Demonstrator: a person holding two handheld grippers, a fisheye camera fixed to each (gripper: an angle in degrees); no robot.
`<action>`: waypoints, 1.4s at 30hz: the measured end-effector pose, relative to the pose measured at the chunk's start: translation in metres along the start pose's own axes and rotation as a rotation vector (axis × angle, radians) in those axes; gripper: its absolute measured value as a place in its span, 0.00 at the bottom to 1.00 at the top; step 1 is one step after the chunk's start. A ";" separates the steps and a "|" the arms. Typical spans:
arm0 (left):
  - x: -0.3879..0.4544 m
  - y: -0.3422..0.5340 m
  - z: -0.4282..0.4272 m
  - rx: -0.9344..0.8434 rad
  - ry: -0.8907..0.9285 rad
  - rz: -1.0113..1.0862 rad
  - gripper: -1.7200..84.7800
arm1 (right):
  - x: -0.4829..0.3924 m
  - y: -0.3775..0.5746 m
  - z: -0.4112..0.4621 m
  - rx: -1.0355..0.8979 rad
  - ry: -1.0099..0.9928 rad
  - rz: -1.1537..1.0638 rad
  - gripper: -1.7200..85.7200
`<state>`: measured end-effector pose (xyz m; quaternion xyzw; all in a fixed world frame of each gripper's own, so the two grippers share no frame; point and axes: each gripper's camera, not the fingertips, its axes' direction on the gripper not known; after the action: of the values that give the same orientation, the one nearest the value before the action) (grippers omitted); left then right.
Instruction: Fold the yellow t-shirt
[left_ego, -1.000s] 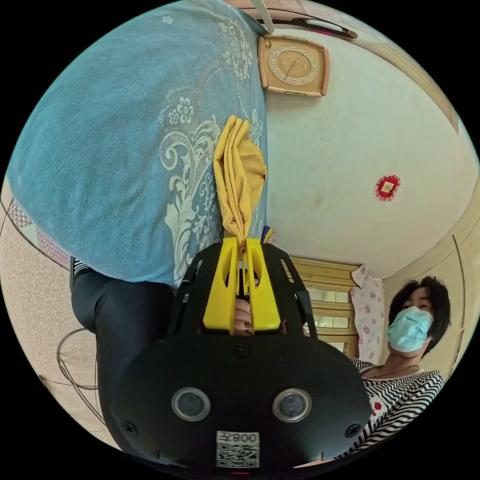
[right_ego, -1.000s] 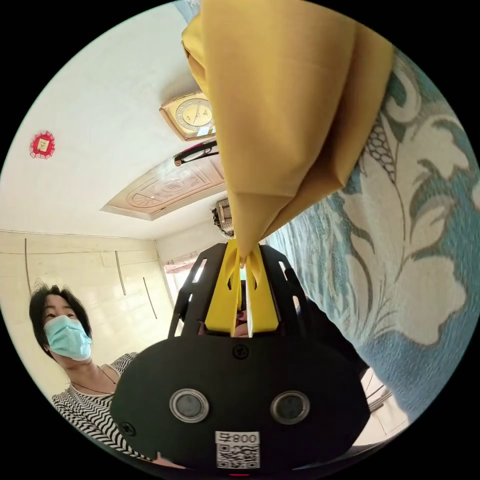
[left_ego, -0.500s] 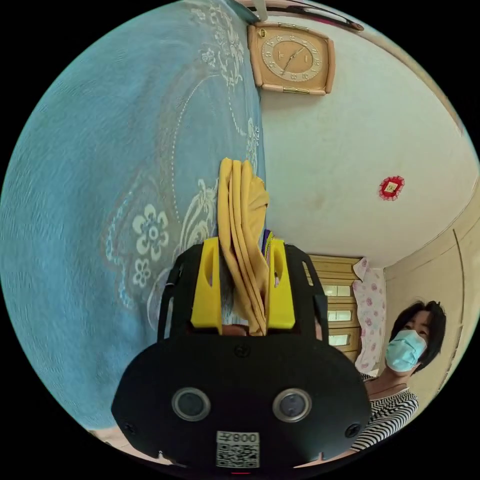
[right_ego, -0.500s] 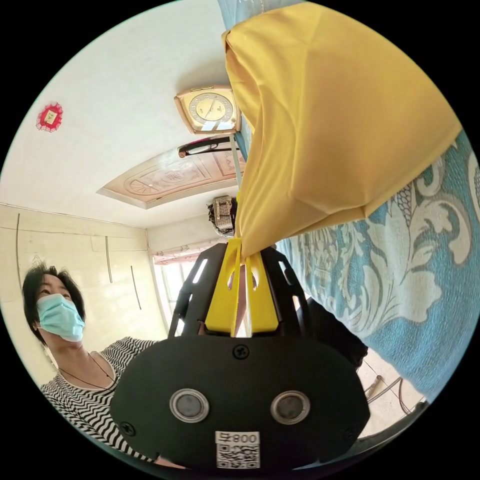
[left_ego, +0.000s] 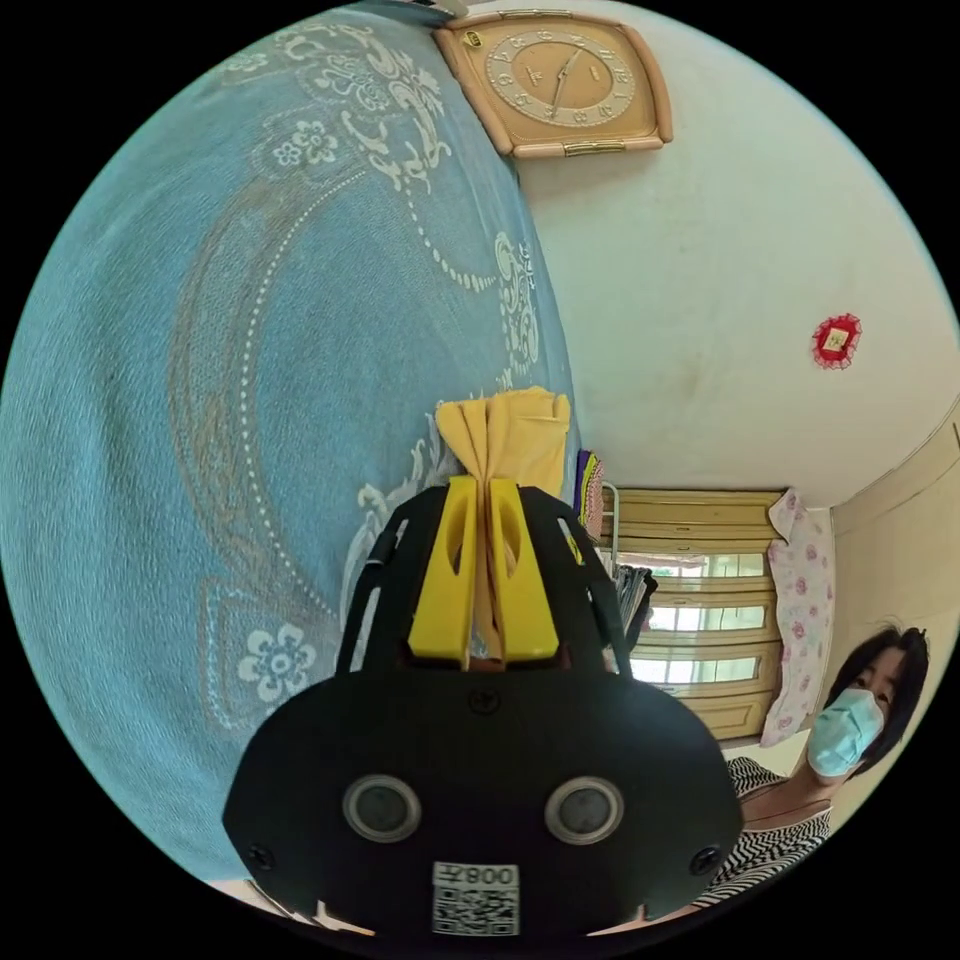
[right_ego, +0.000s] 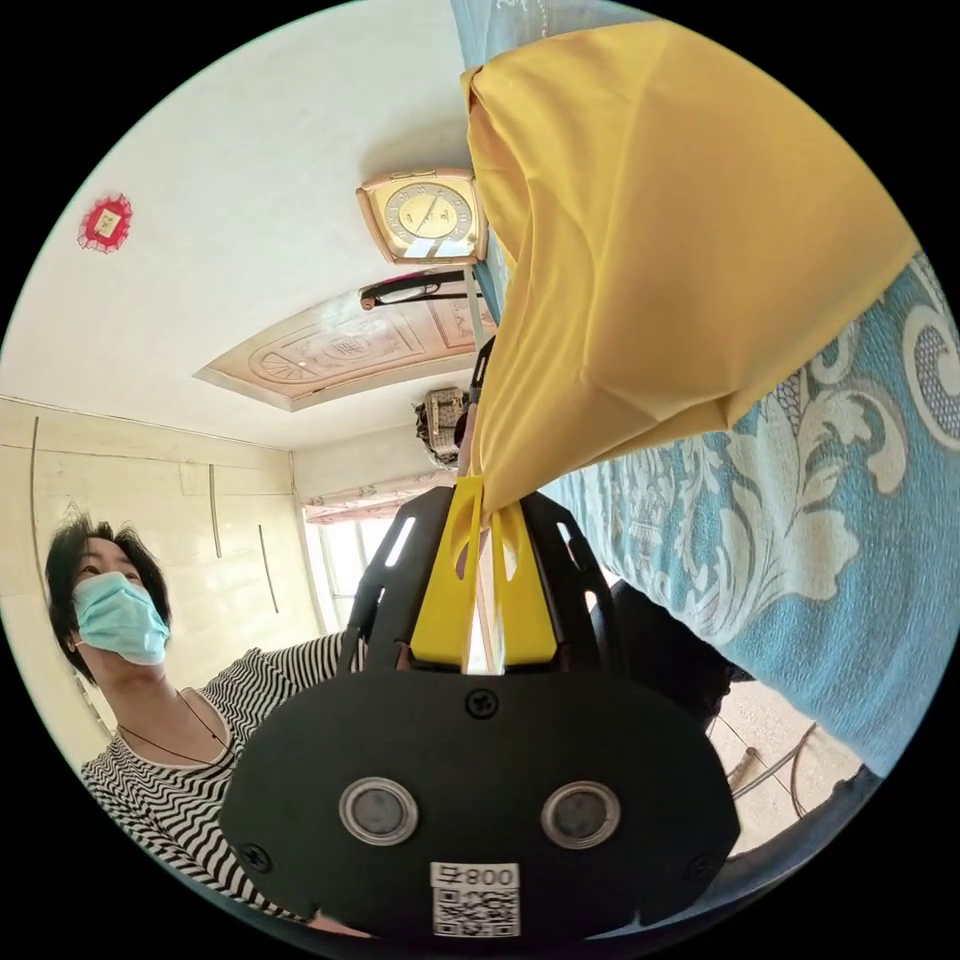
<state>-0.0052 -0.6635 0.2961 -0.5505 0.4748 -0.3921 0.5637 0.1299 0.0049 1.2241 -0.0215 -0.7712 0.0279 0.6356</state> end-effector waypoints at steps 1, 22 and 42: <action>0.011 0.006 0.005 0.008 -0.002 0.016 0.05 | -0.003 0.004 -0.001 -0.001 0.004 -0.004 0.02; 0.288 0.172 0.126 -0.006 0.158 0.342 0.05 | -0.227 0.238 -0.101 0.070 -0.047 -0.332 0.02; 0.639 0.228 0.651 -0.436 0.446 0.697 0.05 | -0.517 0.390 -0.453 0.698 0.303 -0.762 0.02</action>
<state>0.7602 -1.0987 -0.0341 -0.3661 0.8124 -0.1792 0.4170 0.6729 0.3661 0.7764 0.4687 -0.5689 0.0466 0.6742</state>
